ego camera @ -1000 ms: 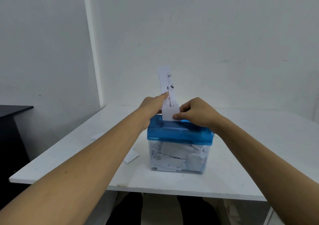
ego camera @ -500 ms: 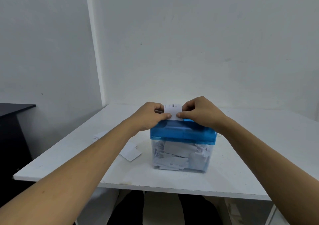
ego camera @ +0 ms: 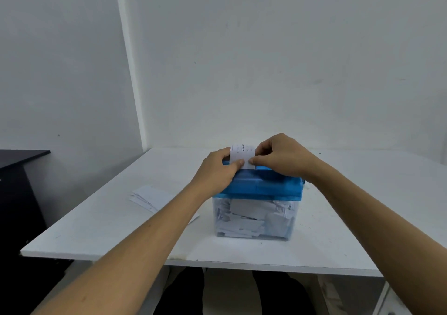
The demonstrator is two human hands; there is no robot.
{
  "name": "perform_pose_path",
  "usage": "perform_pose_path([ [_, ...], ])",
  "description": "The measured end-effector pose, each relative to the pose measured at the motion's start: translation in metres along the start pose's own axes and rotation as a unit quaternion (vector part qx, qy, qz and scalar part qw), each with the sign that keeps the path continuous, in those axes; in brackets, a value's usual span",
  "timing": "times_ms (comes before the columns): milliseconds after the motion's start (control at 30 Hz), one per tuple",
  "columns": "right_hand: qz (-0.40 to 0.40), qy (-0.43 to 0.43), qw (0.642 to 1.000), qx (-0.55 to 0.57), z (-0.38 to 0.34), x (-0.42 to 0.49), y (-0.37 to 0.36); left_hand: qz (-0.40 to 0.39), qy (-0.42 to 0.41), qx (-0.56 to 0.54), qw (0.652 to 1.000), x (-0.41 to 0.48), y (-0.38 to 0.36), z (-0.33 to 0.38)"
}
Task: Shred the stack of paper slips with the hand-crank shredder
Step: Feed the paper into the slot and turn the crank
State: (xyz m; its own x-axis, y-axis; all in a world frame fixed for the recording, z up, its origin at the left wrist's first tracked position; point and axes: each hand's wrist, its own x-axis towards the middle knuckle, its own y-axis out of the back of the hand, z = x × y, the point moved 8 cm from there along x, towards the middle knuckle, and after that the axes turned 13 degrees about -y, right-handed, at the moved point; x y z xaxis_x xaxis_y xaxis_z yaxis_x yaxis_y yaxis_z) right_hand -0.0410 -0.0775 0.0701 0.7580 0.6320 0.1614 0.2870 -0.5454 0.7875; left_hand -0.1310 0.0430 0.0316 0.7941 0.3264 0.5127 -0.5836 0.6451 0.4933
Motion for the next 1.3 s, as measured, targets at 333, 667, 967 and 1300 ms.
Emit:
perform_pose_path([
  [333, 0.02, -0.048, 0.994, -0.095, 0.098, -0.056, 0.009, 0.018, 0.0, -0.024, 1.0, -0.001, 0.0, -0.006],
  [667, 0.014, -0.014, 0.994, -0.11, 0.118, -0.052, -0.05, 0.034, 0.01, -0.021, 0.999, -0.003, 0.001, -0.006],
  [967, 0.091, -0.063, 0.967, -0.229, 0.106, -0.071, -0.031, 0.042, -0.007, 0.016, 0.999, -0.003, 0.001, -0.004],
  [1300, -0.195, -0.179, 0.94, -0.215, 0.064, -0.05, 0.02, 0.025, -0.002, -0.015, 1.0, -0.002, -0.001, -0.004],
])
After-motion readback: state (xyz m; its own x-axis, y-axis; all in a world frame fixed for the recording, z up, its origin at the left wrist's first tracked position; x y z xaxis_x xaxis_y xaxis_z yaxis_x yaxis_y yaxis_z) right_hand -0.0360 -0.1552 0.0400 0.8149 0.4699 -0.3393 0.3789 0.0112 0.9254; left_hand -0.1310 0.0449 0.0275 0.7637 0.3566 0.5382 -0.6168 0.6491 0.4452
